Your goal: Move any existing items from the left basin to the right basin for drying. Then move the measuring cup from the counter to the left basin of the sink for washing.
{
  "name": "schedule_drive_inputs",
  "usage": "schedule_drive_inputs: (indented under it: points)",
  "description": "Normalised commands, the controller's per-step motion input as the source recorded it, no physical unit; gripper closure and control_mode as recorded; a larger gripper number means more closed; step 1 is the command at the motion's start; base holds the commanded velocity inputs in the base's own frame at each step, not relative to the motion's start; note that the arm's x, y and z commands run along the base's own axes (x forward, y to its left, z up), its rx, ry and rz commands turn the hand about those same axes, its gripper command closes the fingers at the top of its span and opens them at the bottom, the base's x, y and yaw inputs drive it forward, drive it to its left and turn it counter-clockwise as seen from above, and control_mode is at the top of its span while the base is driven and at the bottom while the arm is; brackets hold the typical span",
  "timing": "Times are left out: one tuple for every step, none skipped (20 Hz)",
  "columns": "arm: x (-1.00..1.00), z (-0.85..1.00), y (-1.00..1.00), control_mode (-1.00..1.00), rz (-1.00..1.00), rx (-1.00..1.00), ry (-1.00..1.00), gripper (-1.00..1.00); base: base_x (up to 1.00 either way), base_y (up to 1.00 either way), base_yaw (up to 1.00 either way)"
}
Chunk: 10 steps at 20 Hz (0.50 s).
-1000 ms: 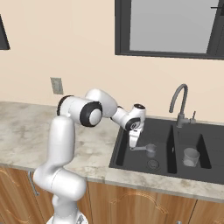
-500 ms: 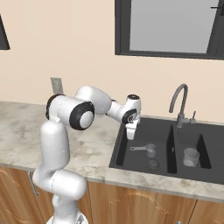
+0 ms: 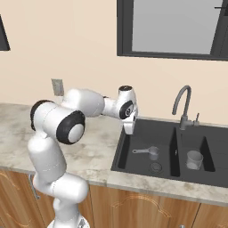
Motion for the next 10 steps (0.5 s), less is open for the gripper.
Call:
schedule_drive_inputs:
  points:
    - [-0.40, 0.64, 0.24, -1.00, 0.00, -0.12, -0.05, -1.00, 0.00, 0.00, 0.00]
    - [-0.41, 0.63, 0.26, -1.00, 0.00, -0.12, -0.05, -1.00, 0.00, 0.00, 0.00]
    - [-0.42, 0.63, 0.25, -1.00, 0.00, -0.12, -0.05, -1.00, 0.00, 0.00, 0.00]
    - [-0.43, 0.60, 0.28, -1.00, 0.00, -0.13, -0.05, -1.00, 0.00, 0.00, 0.00]
    - [-0.43, 0.56, 0.27, -1.00, 0.00, -0.13, -0.05, -1.00, 0.00, 0.00, 0.00]
    - [-0.47, 0.59, 0.26, -1.00, 0.00, -0.13, -0.06, -1.00, 0.00, 0.00, 0.00]
    - [-0.45, 0.58, 0.27, -1.00, 0.00, -0.13, -0.06, -1.00, 0.00, 0.00, 0.00]
    - [-0.46, 0.58, 0.28, -1.00, 0.00, -0.13, -0.06, -1.00, 0.00, 0.00, 0.00]
    - [-0.46, 0.58, 0.28, -1.00, 0.00, -0.13, -0.05, -1.00, 0.00, 0.00, 0.00]
    - [-0.48, 0.58, 0.28, -1.00, 0.00, -0.13, -0.06, -1.00, 0.00, 0.00, 0.00]
